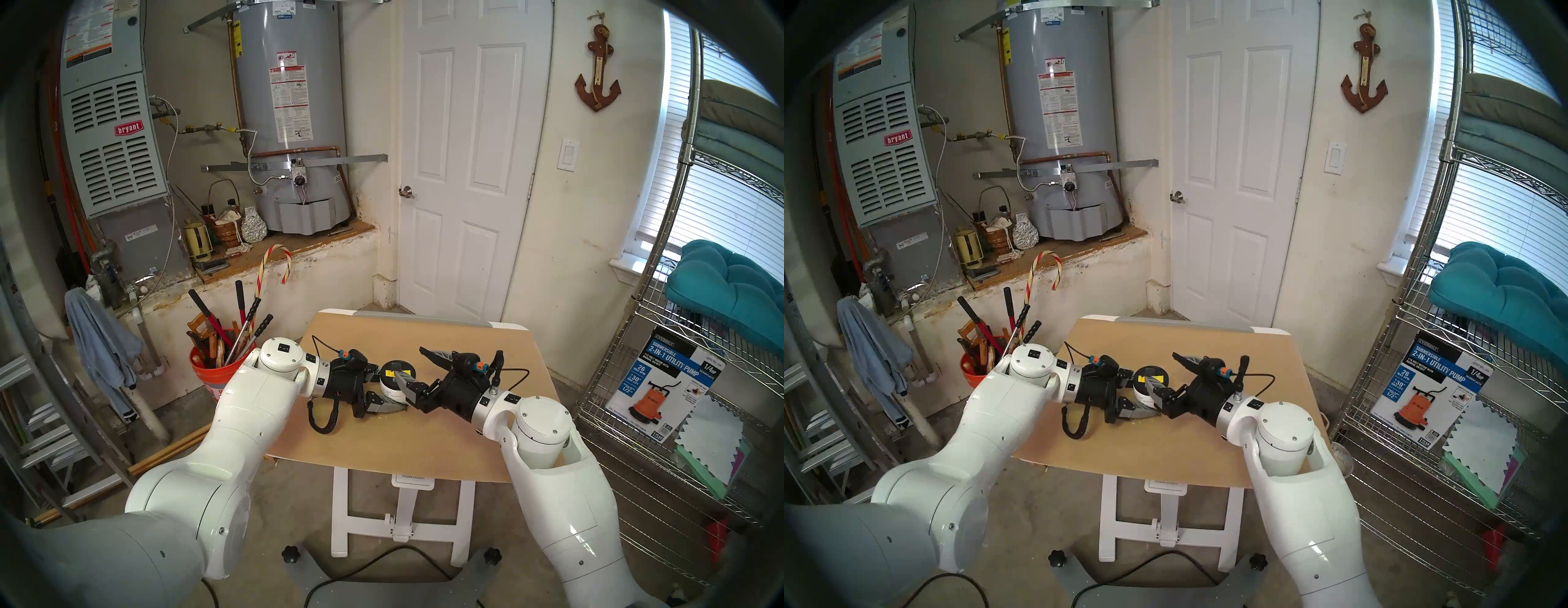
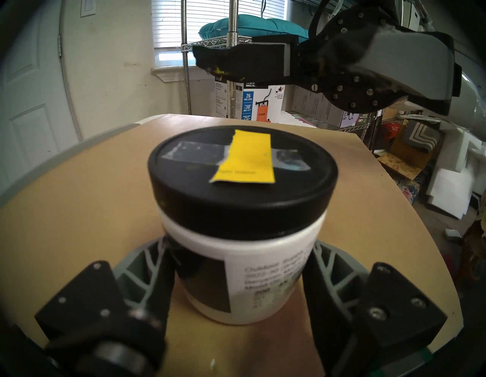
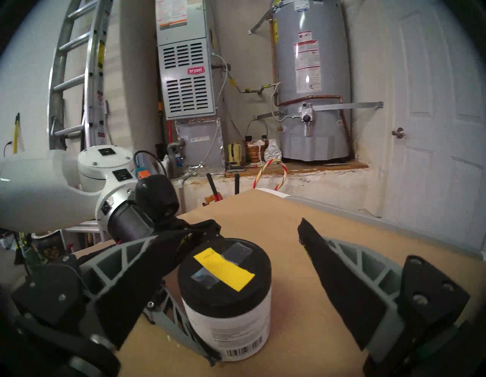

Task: Open paint jar

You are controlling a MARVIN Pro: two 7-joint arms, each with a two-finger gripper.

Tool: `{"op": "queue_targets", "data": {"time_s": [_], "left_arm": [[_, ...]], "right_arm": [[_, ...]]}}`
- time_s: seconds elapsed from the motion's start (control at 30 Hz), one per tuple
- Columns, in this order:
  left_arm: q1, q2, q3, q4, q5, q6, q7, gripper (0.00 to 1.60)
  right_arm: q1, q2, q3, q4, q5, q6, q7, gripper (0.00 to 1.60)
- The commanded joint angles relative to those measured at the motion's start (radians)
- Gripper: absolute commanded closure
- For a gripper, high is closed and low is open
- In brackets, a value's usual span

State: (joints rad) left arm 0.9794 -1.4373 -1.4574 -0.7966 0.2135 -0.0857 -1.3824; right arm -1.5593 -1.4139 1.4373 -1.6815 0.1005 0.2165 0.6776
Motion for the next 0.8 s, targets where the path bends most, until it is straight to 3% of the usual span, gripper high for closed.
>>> {"op": "queue_targets", "data": {"time_s": [0.0,0.23,0.77], "left_arm": [[-0.018,0.002,-0.004,-0.008,-0.002,-0.004,0.000,1.60],[-0.016,0.003,-0.005,-0.011,-0.003,-0.002,-0.005,1.60],[-0.016,0.003,-0.007,-0.010,-0.001,-0.002,-0.012,1.60]], "right_arm": [[0.076,0.017,-0.029,-0.011,-0.023,0.015,0.031,0.00],[0.120,0.030,-0.051,0.016,-0.066,0.038,0.040,0.00],[0.213,0.029,-0.084,0.063,-0.127,0.179,0.069,0.00]]}}
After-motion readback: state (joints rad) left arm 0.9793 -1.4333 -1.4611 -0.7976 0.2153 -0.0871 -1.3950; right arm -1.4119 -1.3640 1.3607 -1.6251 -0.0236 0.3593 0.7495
